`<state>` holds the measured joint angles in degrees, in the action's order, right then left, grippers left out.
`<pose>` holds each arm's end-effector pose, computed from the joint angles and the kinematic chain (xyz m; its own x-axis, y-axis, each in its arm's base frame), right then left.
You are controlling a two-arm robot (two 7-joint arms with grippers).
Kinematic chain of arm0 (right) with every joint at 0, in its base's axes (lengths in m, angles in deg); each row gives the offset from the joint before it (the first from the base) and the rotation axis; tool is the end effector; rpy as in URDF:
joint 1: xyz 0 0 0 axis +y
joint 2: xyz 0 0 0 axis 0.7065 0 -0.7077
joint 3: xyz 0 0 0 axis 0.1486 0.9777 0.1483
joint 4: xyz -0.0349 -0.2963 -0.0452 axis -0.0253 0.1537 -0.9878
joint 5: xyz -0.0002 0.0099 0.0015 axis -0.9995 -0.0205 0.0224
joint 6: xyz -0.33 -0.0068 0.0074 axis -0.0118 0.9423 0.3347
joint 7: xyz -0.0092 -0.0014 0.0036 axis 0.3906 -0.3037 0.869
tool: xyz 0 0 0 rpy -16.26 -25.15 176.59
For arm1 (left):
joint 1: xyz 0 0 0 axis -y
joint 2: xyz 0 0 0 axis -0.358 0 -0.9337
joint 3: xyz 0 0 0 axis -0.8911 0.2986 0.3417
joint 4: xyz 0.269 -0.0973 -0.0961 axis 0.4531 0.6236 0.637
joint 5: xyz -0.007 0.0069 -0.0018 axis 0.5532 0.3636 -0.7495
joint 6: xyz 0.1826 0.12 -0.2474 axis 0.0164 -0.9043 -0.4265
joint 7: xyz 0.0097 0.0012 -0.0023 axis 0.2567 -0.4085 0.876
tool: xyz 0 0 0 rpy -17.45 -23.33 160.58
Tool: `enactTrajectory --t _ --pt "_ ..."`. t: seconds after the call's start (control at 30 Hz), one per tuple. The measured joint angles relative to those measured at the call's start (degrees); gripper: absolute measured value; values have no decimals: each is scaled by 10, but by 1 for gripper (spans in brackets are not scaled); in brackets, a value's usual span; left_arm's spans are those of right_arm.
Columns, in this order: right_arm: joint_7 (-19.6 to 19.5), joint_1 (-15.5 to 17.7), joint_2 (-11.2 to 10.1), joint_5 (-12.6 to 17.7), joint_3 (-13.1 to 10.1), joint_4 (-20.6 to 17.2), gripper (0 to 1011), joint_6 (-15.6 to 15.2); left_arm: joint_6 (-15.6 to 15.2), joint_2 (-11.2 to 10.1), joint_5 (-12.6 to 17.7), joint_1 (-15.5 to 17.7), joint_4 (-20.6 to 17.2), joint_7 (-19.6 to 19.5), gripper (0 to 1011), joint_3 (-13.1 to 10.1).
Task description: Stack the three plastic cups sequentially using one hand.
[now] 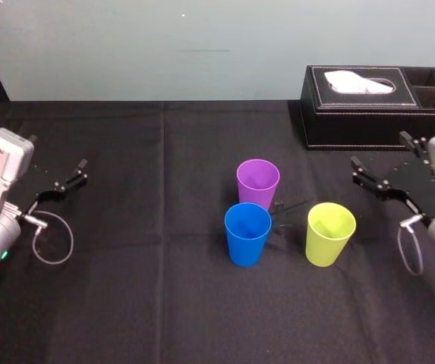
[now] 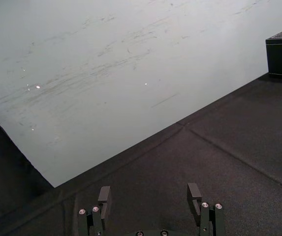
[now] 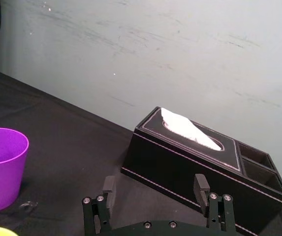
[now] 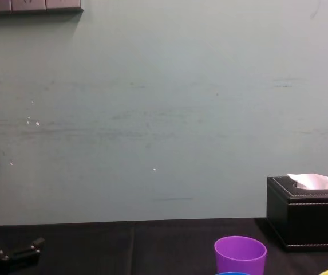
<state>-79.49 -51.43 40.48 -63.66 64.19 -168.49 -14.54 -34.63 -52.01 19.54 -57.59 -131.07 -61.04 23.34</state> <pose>0.3609 -0.0953 -0.2946 0.2805 -0.8860 0.3693 0.9559 0.2926 -0.0242 0.3801 0.0835 -0.3158 0.2923 0.8803 0.3737 -0.9552 0.2873 0.0703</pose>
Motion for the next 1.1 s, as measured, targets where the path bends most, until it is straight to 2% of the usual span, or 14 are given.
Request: enactTrajectory --t 0.23,0.47,0.7,0.9,1.1 --pt "28 61 -31 43 -37 -51 1004 -15 0 0 0 0 0 0 1011 0" --pt "56 169 -78 79 -79 -113 1004 -13 0 0 0 0 0 0 1012 0" --pt "74 252 -104 95 -108 -148 1004 -5 0 0 0 0 0 0 1011 0" --pt "85 282 -103 93 -112 -168 1004 3 0 0 0 0 0 0 1012 0" --pt "97 273 -83 82 -96 -168 1004 4 0 0 0 0 0 0 1012 0"
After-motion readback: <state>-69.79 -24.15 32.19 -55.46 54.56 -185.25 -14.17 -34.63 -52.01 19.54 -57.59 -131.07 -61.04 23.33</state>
